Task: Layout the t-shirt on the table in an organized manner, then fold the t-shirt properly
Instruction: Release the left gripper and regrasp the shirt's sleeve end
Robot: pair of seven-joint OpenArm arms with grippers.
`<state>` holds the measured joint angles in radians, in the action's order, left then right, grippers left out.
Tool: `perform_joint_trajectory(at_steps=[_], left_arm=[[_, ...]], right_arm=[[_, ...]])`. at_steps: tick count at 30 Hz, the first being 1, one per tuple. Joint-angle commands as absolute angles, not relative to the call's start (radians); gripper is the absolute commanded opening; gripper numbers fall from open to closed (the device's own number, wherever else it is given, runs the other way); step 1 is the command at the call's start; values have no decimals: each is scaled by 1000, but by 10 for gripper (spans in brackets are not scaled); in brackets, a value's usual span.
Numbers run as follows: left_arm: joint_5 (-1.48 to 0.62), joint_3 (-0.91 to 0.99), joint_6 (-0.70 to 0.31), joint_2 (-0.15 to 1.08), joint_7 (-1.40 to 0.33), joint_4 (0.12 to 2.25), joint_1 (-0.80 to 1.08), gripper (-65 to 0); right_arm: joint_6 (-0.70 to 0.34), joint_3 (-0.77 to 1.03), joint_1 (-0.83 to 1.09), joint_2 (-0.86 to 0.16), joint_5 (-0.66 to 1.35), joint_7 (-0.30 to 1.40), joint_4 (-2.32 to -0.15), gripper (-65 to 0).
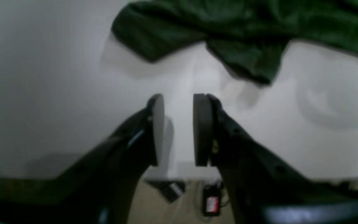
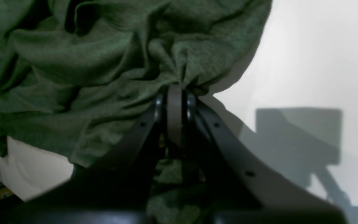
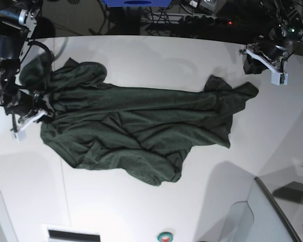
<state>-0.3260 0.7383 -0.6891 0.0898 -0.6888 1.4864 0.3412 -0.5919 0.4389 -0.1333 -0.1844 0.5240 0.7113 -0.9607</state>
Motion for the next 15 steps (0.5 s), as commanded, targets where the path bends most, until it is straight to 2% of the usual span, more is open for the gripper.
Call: perform_joint_trajectory(at_steps=[1,4,5,7,10,12,14,15], left_arm=[[-341,746,-698,107,-677,1480,341,-484],[-341,748,-698,107,-677,1446,331,-484],[-343,748,-698,105,-677,1445,331,-484],[-343,751,-698,102,-677,1448,331,-484],[-343,789,-698,102,-677,1448,331,-484],[-343,817,-698,110,-677,1448,331,-484],[-343,843,-698,111,-677,1448,331,-485],[-343,854,-698,120,-677,1448,331,-485]], right_arm=[[-618,441,-147,-206,541,700,-978,-644],[-630,441,-134,-211,541,700,-978,-635],[-630,441,-131,-211,541,700,-978,-606],[-630,441,-127,-211,544,700,-980,-486],[-645,469,-97,-211,610,700,-1000,-255],[-693,503,-70,-211,657,700,-1050,-92],[-698,515,-48,-211,684,700,-1084,-6],[-698,518,-47,-211,688,700,-1087,-6]])
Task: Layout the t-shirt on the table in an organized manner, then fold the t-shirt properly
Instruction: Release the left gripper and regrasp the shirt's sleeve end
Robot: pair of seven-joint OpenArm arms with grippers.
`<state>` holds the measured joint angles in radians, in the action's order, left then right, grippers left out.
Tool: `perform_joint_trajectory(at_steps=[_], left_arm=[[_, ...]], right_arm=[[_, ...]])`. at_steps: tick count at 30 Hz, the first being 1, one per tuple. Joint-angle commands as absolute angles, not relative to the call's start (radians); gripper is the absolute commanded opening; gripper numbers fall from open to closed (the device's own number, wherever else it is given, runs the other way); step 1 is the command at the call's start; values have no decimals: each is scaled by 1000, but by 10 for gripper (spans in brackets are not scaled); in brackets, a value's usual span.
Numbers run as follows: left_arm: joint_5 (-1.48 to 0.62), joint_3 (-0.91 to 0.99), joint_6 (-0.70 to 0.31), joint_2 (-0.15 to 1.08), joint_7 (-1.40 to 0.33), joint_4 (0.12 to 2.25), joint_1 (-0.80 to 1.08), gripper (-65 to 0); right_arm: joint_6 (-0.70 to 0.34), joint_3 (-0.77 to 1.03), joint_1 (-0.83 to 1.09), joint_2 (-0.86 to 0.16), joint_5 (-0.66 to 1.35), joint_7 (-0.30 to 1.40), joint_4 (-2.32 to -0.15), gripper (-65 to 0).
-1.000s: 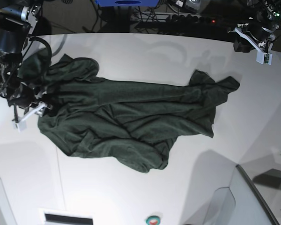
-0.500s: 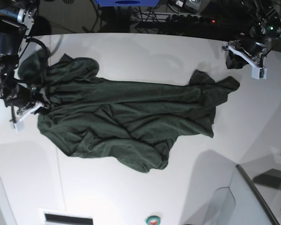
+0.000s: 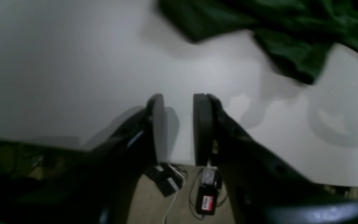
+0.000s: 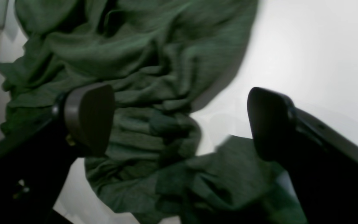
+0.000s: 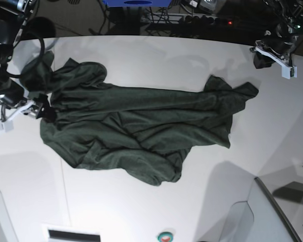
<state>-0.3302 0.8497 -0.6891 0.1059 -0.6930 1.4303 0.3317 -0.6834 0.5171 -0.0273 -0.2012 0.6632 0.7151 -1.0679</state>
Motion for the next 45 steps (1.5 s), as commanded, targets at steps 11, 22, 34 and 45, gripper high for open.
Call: perform_joint_trajectory(at_steps=[11,22,34,45], left_arm=[[-343,860,-698,124,-677,1448,337,-485],[-341,862,-698,90,-676,1442,298,-485],[-93,805,-687,183,-472,1484,306,-229],[77,564,-682,308,-398,1379,179,-222]], right_arm=[[-698,510,-194,-213,680,693,-791,-57],[-698,512,-239,-205,562,697,-723,-543],[-698,510,-232,-213,561,699,-723,-644],[-698,510,-232,-209,561,700,-723,-644]])
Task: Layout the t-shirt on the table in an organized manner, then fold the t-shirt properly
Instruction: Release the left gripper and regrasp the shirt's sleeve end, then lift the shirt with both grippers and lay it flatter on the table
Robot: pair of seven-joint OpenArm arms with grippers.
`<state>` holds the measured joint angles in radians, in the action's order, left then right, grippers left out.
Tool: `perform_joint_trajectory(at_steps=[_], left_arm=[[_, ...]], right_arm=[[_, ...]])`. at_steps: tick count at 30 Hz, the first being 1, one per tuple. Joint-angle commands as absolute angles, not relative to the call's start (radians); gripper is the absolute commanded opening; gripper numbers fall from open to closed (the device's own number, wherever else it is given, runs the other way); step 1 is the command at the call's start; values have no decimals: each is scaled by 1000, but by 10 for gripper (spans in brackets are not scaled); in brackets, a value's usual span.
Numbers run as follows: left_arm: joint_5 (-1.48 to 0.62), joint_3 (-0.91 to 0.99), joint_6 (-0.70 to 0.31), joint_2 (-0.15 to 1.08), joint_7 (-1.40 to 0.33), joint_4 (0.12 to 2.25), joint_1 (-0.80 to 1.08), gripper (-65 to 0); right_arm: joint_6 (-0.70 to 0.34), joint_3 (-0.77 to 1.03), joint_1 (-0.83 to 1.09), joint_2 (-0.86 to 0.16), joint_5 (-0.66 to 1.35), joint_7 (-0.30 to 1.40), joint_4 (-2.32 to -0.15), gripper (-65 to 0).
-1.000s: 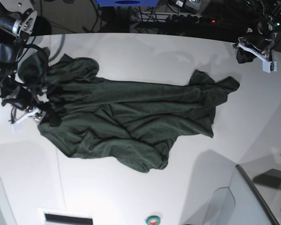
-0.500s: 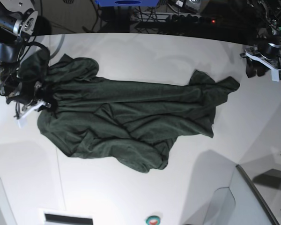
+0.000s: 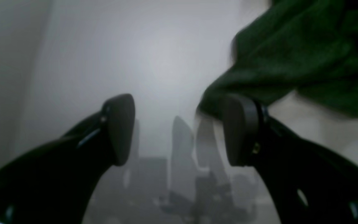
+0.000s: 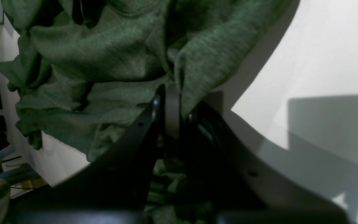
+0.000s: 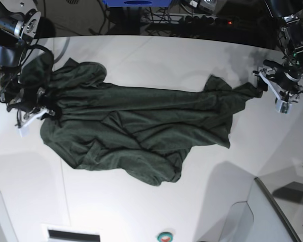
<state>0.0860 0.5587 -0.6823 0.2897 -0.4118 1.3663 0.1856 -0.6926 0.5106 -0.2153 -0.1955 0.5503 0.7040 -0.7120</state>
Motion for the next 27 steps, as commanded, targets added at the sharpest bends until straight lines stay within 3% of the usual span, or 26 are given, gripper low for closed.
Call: perform_joint_trajectory(at_steps=[1,17,22,27], left_arm=[[97,544,-682,309,-387,1379,176,-225],[239,372,-682,312,-386,1139,41,-247],[236,372,-687,312,-386,1144,61,-490],[234,372,-687,312,-386,1135,70,-650]], right_arm=[[-698,510,-232,-209,561,700,-723,-644],[-698,518,-234,-211,561,700,-723,-648],[-698,515,-237,-211,561,697,-725,-648],[-698,515,-239,-211,561,697,-725,-648]])
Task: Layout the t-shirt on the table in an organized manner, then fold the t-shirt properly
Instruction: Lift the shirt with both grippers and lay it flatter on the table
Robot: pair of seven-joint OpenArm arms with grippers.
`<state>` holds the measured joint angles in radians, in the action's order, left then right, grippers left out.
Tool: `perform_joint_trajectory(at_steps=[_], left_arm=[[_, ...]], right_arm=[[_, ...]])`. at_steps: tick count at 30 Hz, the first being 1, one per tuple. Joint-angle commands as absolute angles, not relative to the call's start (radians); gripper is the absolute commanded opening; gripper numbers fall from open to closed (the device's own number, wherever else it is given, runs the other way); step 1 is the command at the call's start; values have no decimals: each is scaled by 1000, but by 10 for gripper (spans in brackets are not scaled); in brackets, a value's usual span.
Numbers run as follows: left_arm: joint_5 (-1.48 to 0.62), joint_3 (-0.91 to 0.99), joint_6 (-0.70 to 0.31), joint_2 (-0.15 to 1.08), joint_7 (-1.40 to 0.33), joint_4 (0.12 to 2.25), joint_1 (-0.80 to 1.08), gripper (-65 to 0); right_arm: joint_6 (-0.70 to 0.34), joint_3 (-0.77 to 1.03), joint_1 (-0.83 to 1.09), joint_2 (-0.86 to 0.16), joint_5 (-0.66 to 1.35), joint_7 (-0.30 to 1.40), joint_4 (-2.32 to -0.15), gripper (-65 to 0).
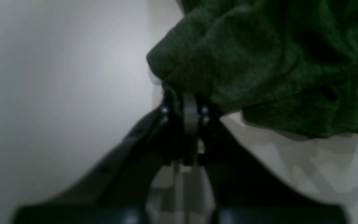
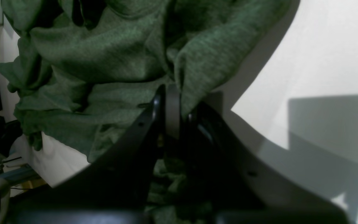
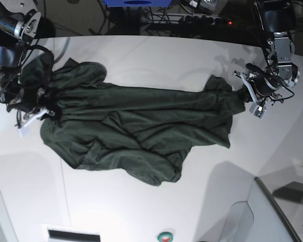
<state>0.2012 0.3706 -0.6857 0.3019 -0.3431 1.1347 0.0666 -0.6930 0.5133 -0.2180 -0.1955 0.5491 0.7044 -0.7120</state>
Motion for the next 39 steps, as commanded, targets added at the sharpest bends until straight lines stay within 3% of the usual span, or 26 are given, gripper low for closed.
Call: perform_joint_trajectory(at_steps=[1,7,20,28,34,39], left_arm=[[234,372,-687,312,-386,1136,71,-650],[234,384,-688,314,-404,1285,120,-650],[240,455,-698,306,-696,1951,303,-650],[234,455,-698,311,-696,1986,437,-650],[234,444,-698,305,-713,1980,211,-650],[245,380,-698,239,-817,1853,-171,-650]], right_arm=[[-698,513,-239,-211,561,697,-725,-648],[-698,510,-231,-211,561,705,-769,-648],[-698,522,-27,-208,564,1007,-1452,-648],[-698,558,102,-213,561,1076,-1753,-648],[-698,555,-97,-242,559,1175,-1816,-647],[-619,438,-398,-248,484,1122,-1563,-639]])
